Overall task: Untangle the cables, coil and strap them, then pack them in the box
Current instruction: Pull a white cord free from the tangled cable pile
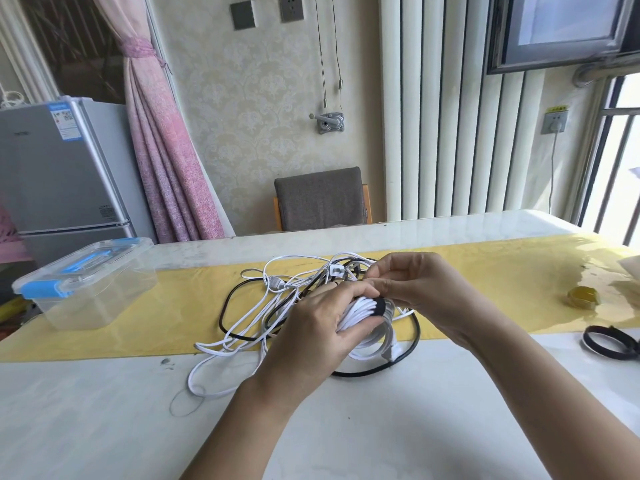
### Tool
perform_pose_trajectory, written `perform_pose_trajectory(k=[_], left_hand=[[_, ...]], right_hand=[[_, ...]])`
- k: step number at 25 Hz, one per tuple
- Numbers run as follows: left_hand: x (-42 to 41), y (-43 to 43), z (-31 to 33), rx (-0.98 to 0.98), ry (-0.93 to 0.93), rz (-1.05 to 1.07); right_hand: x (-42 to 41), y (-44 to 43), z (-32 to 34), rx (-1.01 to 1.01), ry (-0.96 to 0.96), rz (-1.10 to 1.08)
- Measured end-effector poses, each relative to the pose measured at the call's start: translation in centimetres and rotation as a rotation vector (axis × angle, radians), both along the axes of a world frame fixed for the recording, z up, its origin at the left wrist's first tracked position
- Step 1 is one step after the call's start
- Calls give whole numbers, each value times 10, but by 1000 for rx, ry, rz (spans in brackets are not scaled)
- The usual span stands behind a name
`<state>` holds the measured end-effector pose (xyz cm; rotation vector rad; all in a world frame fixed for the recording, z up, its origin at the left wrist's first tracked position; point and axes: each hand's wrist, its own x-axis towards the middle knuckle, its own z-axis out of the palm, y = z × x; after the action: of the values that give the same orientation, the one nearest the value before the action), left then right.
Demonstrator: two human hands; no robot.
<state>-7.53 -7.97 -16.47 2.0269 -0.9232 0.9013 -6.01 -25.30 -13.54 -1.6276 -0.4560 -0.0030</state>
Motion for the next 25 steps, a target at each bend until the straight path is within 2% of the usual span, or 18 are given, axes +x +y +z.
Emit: perform_pose_trajectory(k=[7, 10, 16, 18, 21, 23, 25], left_hand=[[-2, 0, 2, -72, 106, 25], [-2, 2, 3, -75, 196, 18], [2, 5, 9, -189, 629, -138], [3, 8, 12, -226, 696, -132], [5, 13, 15, -333, 768, -89], [6, 15, 16, -382, 803, -88], [6, 15, 15, -400, 837, -114]], right_hand=[[-1, -2, -2, -320, -36, -14], [-1, 1, -2, -348, 9, -50], [2, 8, -11, -372, 50, -66], [1, 10, -11, -406, -93, -127], [-8, 13, -3, -346, -446, -179], [-11, 14, -3, -341, -569, -110], [-10, 13, -5, -393, -596, -101]])
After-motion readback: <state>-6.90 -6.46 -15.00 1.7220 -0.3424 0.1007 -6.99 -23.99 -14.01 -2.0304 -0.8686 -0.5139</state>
